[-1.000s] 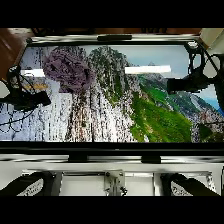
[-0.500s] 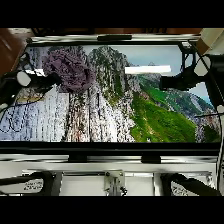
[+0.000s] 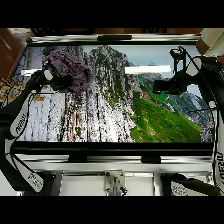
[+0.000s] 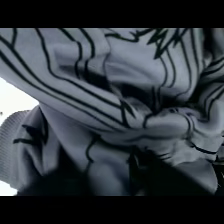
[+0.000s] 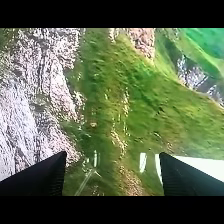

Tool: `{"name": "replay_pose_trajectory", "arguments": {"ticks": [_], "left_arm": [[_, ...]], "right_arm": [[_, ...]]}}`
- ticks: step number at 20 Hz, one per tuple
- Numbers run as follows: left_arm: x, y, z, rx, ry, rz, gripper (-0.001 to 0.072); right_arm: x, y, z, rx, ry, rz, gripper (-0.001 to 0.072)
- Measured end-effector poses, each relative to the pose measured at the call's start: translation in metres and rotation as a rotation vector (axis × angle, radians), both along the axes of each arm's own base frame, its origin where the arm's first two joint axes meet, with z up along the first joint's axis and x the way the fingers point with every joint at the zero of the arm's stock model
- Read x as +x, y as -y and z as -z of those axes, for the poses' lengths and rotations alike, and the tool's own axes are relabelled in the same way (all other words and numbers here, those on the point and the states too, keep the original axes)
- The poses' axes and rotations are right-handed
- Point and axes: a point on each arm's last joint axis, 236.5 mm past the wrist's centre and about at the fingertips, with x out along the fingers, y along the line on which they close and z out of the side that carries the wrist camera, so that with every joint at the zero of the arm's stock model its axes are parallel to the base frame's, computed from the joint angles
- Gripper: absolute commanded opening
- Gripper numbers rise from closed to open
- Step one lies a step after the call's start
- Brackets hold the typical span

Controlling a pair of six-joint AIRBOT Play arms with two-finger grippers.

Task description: Fold the shirts.

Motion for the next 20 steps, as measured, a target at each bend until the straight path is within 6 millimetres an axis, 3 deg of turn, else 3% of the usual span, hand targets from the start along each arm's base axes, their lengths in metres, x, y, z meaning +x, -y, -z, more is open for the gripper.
{"name": "replay_pose_trajectory", "arguments": {"ticks": [3,5,7,9,12,14,16,17,20], "left_arm": [[0.002,0.005,-0.007,-0.009,0.013,0.020,0.0054],[0.003,0.023,-0.039,0.016,0.074,0.115,0.0054],[-0.006,0.051,-0.087,0.056,0.150,0.242,0.0053],[-0.024,0.085,-0.154,0.097,0.266,0.372,0.0054],[-0.078,0.144,-0.258,0.119,0.443,0.547,0.0054],[-0.124,0.185,-0.301,0.100,0.518,0.655,0.0054],[-0.165,0.225,-0.315,0.073,0.534,0.762,0.0054],[-0.184,0.243,-0.310,0.059,0.515,0.812,0.0055],[-0.233,0.302,-0.262,-0.010,0.383,0.909,0.0055]], "right_arm": [[0.000,-0.001,0.001,0.003,-0.003,-0.001,0.0684],[0.000,-0.001,0.000,0.002,0.000,-0.005,0.0684],[0.004,0.002,-0.002,-0.017,0.020,-0.026,0.0684],[0.001,0.010,-0.009,-0.065,0.021,-0.056,0.0684],[-0.013,0.047,-0.035,-0.226,0.018,-0.060,0.0684],[-0.023,0.076,-0.068,-0.320,0.066,0.016,0.0684],[-0.036,0.100,-0.107,-0.388,0.146,0.104,0.0684],[-0.045,0.112,-0.128,-0.417,0.192,0.148,0.0684],[-0.077,0.137,-0.182,-0.458,0.324,0.266,0.0684]]}}
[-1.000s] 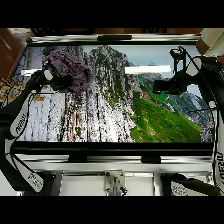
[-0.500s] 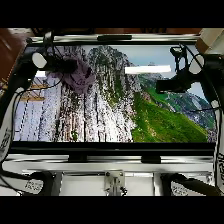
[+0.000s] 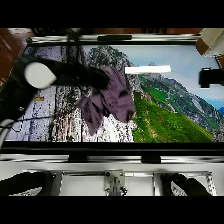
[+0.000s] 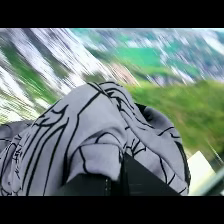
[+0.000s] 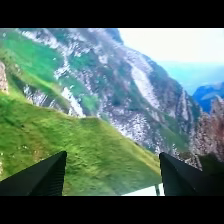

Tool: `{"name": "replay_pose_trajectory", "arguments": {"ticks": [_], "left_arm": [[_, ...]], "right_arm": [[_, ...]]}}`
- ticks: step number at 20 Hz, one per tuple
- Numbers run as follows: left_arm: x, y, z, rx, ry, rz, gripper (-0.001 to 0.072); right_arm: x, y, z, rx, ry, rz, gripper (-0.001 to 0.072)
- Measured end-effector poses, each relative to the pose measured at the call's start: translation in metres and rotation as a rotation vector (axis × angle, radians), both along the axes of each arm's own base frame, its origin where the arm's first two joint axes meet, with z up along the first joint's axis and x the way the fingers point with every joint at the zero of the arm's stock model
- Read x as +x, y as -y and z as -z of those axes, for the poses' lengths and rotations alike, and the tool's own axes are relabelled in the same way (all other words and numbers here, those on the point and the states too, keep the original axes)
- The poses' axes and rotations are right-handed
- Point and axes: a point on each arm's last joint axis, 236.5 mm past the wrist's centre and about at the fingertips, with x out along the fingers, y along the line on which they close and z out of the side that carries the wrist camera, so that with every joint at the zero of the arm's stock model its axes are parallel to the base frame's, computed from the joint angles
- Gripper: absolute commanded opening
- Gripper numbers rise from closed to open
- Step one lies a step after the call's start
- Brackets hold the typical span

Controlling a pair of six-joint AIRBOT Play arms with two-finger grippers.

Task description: Fold the shirts.

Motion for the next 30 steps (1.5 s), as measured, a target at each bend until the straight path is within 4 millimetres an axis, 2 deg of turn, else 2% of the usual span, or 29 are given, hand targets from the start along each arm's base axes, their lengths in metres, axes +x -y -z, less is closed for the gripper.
{"name": "replay_pose_trajectory", "arguments": {"ticks": [1,2,3,4,6,8,10,13,15,17,19,20,23,25,26,27,28,30], "left_arm": [[-0.014,0.019,0.020,0.005,-0.056,0.015,0.0059],[-0.028,0.040,0.042,0.005,-0.113,0.027,0.0163],[-0.041,0.059,0.060,0.001,-0.159,0.038,0.0536],[-0.055,0.078,0.077,-0.003,-0.201,0.050,0.0720],[-0.073,0.095,0.105,0.017,-0.272,0.060,0.0720],[-0.077,0.082,0.127,0.098,-0.320,0.050,0.0720],[-0.066,0.041,0.144,0.228,-0.351,0.015,0.0720],[-0.030,-0.053,0.147,0.435,-0.355,-0.095,0.0720],[-0.010,-0.105,0.143,0.494,-0.373,-0.186,0.0720],[-0.001,-0.135,0.146,0.496,-0.430,-0.228,0.0720],[-0.003,-0.146,0.159,0.481,-0.507,-0.233,0.0720],[-0.007,-0.146,0.167,0.469,-0.548,-0.224,0.0720],[-0.016,-0.130,0.194,0.408,-0.638,-0.197,0.0720],[-0.016,-0.113,0.207,0.351,-0.670,-0.186,0.0720],[-0.015,-0.103,0.211,0.318,-0.679,-0.184,0.0598],[-0.014,-0.095,0.216,0.289,-0.688,-0.183,0.0393],[-0.012,-0.088,0.219,0.264,-0.693,-0.185,0.0317],[-0.008,-0.079,0.225,0.229,-0.699,-0.192,0.0069]], "right_arm": [[-0.011,0.004,-0.013,0.008,0.042,0.025,0.0684],[-0.021,0.004,-0.023,0.028,0.083,0.041,0.0684],[-0.029,0.002,-0.032,0.053,0.118,0.046,0.0684],[-0.036,-0.001,-0.036,0.078,0.133,0.046,0.0684],[-0.046,-0.010,-0.038,0.123,0.138,0.032,0.0684],[-0.052,-0.020,-0.030,0.156,0.099,0.008,0.0684],[-0.054,-0.028,-0.019,0.181,0.044,-0.014,0.0684],[-0.043,-0.042,0.007,0.210,-0.050,-0.048,0.0684],[-0.033,-0.050,0.039,0.227,-0.134,-0.064,0.0684],[-0.026,-0.059,0.081,0.248,-0.239,-0.079,0.0684],[-0.027,-0.073,0.129,0.290,-0.356,-0.101,0.0684],[-0.031,-0.084,0.153,0.326,-0.414,-0.124,0.0684],[-0.047,-0.113,0.204,0.433,-0.531,-0.183,0.0684],[-0.056,-0.122,0.230,0.473,-0.572,-0.191,0.0684],[-0.058,-0.126,0.241,0.491,-0.582,-0.193,0.0684],[-0.061,-0.132,0.252,0.520,-0.587,-0.191,0.0684],[-0.064,-0.138,0.263,0.551,-0.588,-0.187,0.0684],[-0.067,-0.152,0.281,0.621,-0.577,-0.175,0.0684]]}}
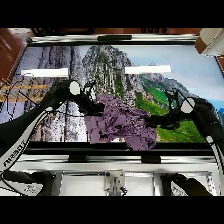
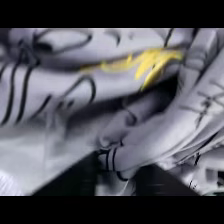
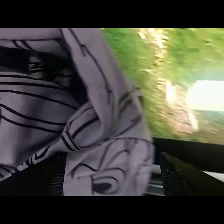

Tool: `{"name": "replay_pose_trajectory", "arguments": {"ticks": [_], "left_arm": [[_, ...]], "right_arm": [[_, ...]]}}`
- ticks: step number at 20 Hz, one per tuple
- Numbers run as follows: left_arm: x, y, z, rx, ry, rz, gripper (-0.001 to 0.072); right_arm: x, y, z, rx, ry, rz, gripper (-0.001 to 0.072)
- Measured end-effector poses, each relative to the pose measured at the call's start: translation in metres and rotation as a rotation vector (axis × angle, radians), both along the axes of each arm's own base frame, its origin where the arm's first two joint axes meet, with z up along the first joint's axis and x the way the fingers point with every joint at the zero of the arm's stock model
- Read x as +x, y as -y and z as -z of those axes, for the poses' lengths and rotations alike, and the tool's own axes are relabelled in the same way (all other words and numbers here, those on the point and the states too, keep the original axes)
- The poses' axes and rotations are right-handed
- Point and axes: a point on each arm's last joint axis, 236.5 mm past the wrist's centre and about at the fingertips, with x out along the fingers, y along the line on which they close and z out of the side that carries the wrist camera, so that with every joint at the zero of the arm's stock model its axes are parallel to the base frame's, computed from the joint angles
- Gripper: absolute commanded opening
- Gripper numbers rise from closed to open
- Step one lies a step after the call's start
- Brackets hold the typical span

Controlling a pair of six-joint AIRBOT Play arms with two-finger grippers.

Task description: Fold the shirts.

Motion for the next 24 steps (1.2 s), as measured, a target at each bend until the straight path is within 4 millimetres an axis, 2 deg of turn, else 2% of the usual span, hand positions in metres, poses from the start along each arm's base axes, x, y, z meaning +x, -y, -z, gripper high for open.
{"name": "replay_pose_trajectory", "arguments": {"ticks": [2,3,5,6,10,11,13,14,16,17,19,21,23,24], "left_arm": [[0.004,0.006,0.002,-0.023,0.009,-0.008,0.0056],[0.006,0.008,0.003,-0.031,0.014,-0.010,0.0056],[0.011,0.011,0.000,-0.046,0.030,-0.016,0.0055],[0.015,0.012,-0.002,-0.051,0.041,-0.019,0.0055],[0.037,0.019,-0.027,-0.087,0.123,-0.013,0.0054],[0.044,0.020,-0.037,-0.093,0.156,-0.009,0.0054],[0.063,0.021,-0.067,-0.099,0.251,0.000,0.0054],[0.076,0.019,-0.088,-0.100,0.316,0.000,0.0053],[0.106,0.008,-0.150,-0.104,0.490,-0.013,0.0054],[0.119,0.000,-0.191,-0.115,0.591,-0.030,0.0054],[0.136,-0.024,-0.290,-0.156,0.822,-0.088,0.0054],[0.127,-0.059,-0.394,-0.219,1.070,-0.171,0.0054],[0.095,-0.104,-0.481,-0.271,1.290,-0.266,0.0054],[0.073,-0.130,-0.514,-0.278,1.377,-0.312,0.0054]], "right_arm": [[-0.002,-0.008,0.015,0.042,0.003,0.036,0.0681],[-0.001,-0.011,0.020,0.058,0.009,0.059,0.0565],[0.005,-0.019,0.025,0.097,0.032,0.105,0.0139],[0.009,-0.022,0.025,0.116,0.048,0.124,0.0073],[0.028,-0.028,0.017,0.145,0.154,0.091,0.0073],[0.035,-0.028,0.009,0.144,0.195,0.066,0.0073],[0.054,-0.027,-0.021,0.131,0.311,0.008,0.0073],[0.068,-0.024,-0.044,0.111,0.393,-0.024,0.0073],[0.097,-0.015,-0.105,0.051,0.582,-0.078,0.0073],[0.111,-0.010,-0.143,0.015,0.687,-0.097,0.0073],[0.134,0.001,-0.244,-0.050,0.945,-0.107,0.0073],[0.135,0.008,-0.348,-0.088,1.190,-0.095,0.0074],[0.118,0.014,-0.437,-0.106,1.396,-0.073,0.0074],[0.104,0.016,-0.474,-0.110,1.479,-0.064,0.0074]]}}
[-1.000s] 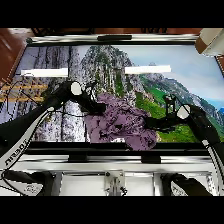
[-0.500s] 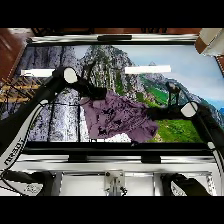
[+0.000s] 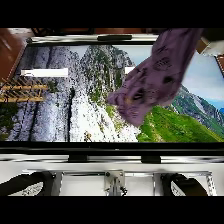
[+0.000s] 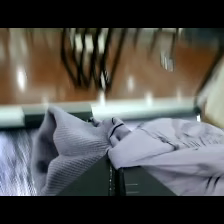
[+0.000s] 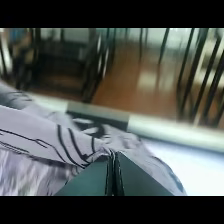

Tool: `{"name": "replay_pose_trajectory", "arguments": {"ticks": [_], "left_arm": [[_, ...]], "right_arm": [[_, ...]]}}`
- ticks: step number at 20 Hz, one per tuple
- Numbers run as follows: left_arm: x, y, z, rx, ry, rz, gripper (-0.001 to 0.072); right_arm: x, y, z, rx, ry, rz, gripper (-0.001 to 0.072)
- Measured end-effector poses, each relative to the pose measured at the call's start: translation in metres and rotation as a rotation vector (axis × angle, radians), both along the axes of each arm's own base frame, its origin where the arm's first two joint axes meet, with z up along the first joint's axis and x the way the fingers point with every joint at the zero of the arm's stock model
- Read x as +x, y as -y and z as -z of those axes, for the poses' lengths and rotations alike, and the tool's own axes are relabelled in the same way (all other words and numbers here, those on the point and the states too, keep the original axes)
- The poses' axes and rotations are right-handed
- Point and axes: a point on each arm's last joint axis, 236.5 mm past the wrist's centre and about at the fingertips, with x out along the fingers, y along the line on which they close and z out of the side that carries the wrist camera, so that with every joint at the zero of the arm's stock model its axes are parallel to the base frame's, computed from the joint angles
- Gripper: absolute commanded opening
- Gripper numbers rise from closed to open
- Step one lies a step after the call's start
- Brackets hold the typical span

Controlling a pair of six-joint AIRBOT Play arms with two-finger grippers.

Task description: Fold the shirts.

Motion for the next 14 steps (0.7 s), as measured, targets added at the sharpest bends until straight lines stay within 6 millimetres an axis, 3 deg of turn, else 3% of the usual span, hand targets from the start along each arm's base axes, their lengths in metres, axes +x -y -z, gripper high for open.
{"name": "replay_pose_trajectory", "arguments": {"ticks": [2,3,5,6,9,12,14], "left_arm": [[-0.043,-0.042,-0.034,-0.028,0.082,-0.075,0.0054],[-0.061,-0.058,-0.037,-0.024,0.080,-0.107,0.0054],[-0.087,-0.082,-0.020,0.004,0.011,-0.163,0.0054],[-0.095,-0.090,-0.001,0.026,-0.061,-0.181,0.0054],[-0.105,-0.097,0.081,0.094,-0.334,-0.189,0.0054],[-0.102,-0.088,0.164,0.140,-0.561,-0.145,0.0055],[-0.099,-0.079,0.215,0.156,-0.673,-0.114,0.0055]], "right_arm": [[-0.024,-0.001,-0.038,0.005,0.071,-0.012,0.0074],[-0.033,-0.002,-0.044,0.004,0.072,-0.020,0.0074],[-0.043,-0.009,-0.026,-0.005,-0.033,-0.054,0.0074],[-0.044,-0.014,-0.006,-0.014,-0.121,-0.076,0.0074],[-0.048,-0.030,0.087,-0.047,-0.481,-0.155,0.0074],[-0.053,-0.046,0.178,-0.032,-0.792,-0.234,0.0074],[-0.061,-0.067,0.235,0.014,-0.968,-0.310,0.0074]]}}
